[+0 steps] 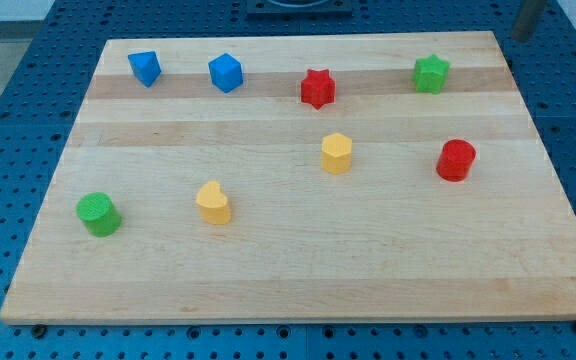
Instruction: Place your arm at the bottom center
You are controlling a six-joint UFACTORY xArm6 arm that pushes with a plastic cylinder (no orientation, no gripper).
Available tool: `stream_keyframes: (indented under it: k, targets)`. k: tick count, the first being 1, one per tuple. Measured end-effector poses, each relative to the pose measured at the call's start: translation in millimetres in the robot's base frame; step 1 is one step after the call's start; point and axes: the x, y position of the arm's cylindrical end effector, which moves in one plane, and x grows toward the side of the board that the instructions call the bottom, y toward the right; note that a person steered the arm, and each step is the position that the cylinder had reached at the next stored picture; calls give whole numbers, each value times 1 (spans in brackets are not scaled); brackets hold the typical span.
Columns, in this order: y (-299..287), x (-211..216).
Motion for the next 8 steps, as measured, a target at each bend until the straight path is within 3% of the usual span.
stream_keyframes:
  k: [1,4,6,8]
  targets:
    - [-12,23]
    - [-65,170]
    - [-94,297]
    - [-229,390]
